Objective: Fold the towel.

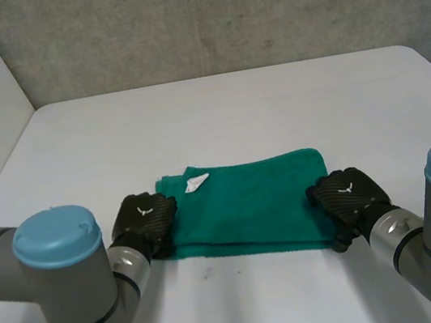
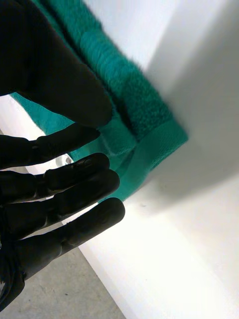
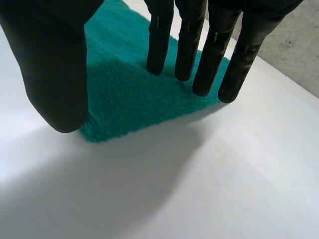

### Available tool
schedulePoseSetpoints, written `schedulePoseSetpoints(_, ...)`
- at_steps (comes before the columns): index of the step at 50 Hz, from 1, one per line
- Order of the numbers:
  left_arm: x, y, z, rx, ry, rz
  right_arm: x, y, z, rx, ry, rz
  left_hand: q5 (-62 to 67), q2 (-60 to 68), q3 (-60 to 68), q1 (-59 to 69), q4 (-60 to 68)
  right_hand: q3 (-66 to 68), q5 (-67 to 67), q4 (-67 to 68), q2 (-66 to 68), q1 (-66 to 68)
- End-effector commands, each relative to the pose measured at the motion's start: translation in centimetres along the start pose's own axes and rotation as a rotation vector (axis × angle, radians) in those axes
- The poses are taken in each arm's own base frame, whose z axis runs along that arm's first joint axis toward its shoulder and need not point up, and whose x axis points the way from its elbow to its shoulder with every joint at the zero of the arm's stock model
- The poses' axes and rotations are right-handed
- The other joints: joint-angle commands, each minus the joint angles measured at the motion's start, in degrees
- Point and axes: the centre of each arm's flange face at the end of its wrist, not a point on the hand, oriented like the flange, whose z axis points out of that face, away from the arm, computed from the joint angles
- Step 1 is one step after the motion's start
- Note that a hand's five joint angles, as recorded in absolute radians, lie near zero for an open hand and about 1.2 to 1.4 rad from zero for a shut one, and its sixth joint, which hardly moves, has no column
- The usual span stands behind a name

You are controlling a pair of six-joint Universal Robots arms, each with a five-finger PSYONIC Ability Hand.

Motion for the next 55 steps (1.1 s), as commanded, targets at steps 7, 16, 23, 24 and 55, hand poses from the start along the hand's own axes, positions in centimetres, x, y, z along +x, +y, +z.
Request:
schedulePoseSetpoints(7, 1.1, 1.1, -2.3, -0.029, 0.033, 0.016, -0.2, -0.1, 0.5, 0.016, -0.051, 0.14, 14.91, 11.59, 12.08, 15.0, 11.79, 16.73, 18.03, 16.93, 17.07, 21.78)
schedulePoseSetpoints(16, 0.9, 0.6, -2.4, -0.022, 0.002, 0.013, 0.9, 1.4, 1.3, -0.044, 0.016, 0.108, -20.38, -23.7, -23.21, -20.29, -23.5, 47.85, 49.14, 48.05, 48.18, 52.89)
schedulePoseSetpoints(23, -0.1, -1.6, -3.2, 0.042, -0.023, -0.008, 4.1, -0.8, 0.8, 0.006, 0.14, -0.171, -35.19, -38.51, -38.03, -35.1, -38.31, 47.85, 49.14, 48.05, 48.18, 52.89)
schedulePoseSetpoints(24, -0.1, -1.8, -3.4, 0.048, -0.025, -0.009, 4.1, -1.2, 0.8, 0.018, 0.143, -0.206, -35.53, -38.85, -38.36, -35.44, -38.65, 47.85, 49.14, 48.05, 48.18, 52.89)
schedulePoseSetpoints(55, -4.2, -7.0, -1.5, 0.205, -0.127, -0.144, -13.1, -8.3, 0.6, 0.292, -0.433, -0.228, -39.23, -42.55, -42.06, -39.14, -42.35, -22.15, -20.86, -21.95, -21.82, -17.11)
